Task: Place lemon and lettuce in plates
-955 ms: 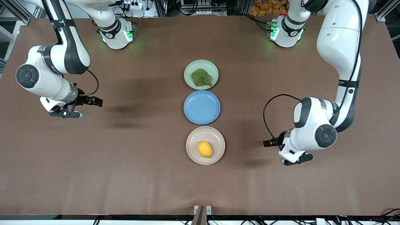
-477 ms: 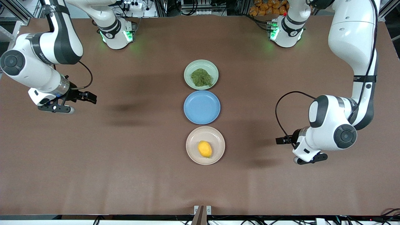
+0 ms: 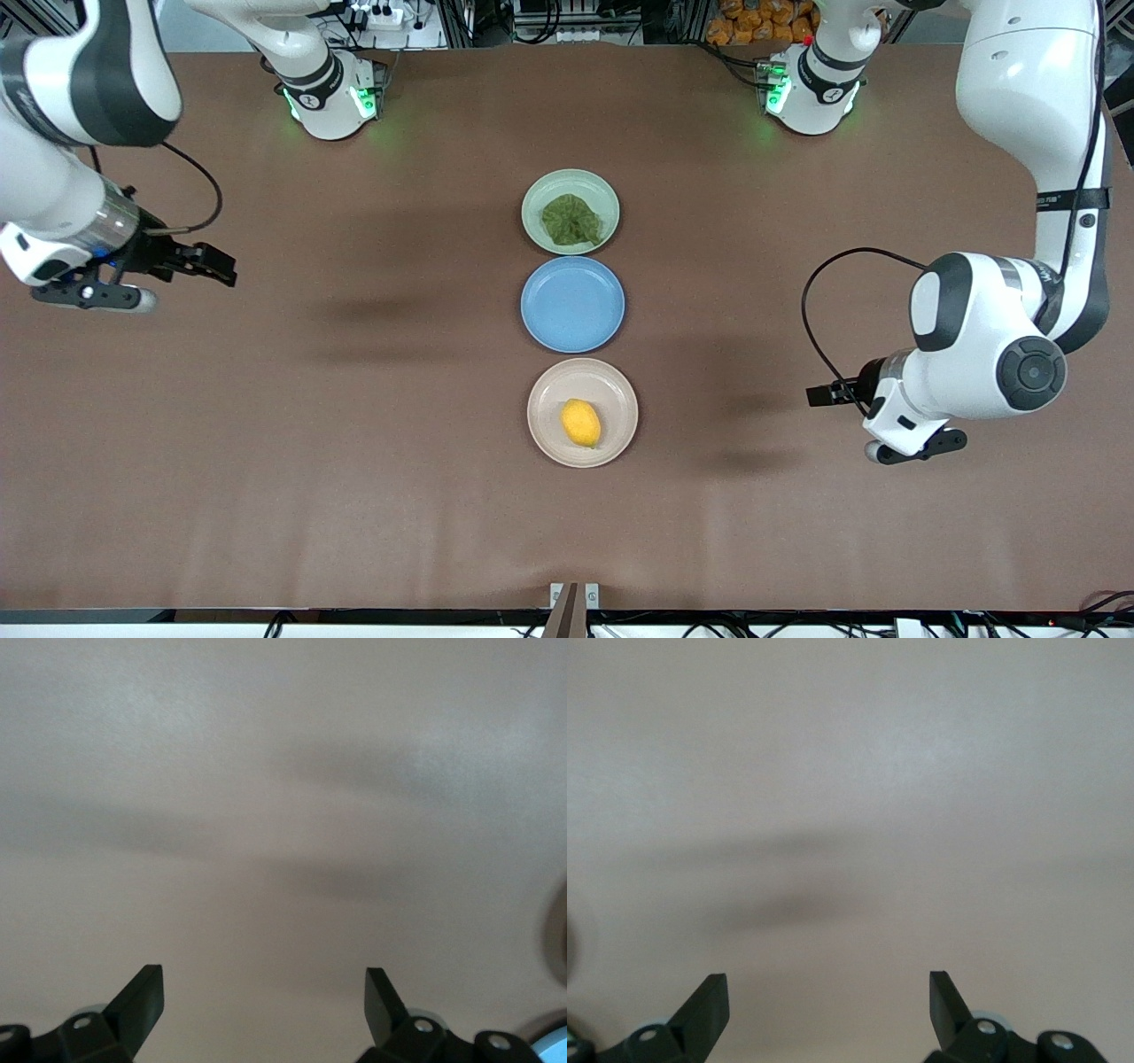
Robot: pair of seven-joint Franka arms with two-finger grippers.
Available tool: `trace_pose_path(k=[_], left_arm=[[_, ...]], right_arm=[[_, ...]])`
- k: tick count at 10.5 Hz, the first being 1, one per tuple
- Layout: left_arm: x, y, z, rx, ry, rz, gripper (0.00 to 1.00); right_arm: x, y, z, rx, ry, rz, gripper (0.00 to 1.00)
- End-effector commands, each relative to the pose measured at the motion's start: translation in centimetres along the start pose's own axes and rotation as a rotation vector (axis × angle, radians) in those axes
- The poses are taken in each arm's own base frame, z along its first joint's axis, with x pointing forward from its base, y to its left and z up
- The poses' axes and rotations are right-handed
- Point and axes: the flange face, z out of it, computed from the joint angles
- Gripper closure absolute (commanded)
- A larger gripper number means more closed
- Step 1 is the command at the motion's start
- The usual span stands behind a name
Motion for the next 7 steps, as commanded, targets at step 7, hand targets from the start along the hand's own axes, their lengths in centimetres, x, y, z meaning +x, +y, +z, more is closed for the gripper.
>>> trace_pose_path(k=[7], left_arm=[[-3.7,-2.4,-6.1,0.013,0.049,0.042,0.0]], right_arm=[[-1.6,-0.3,-13.4,0.03,0.104,-0.068,0.0]])
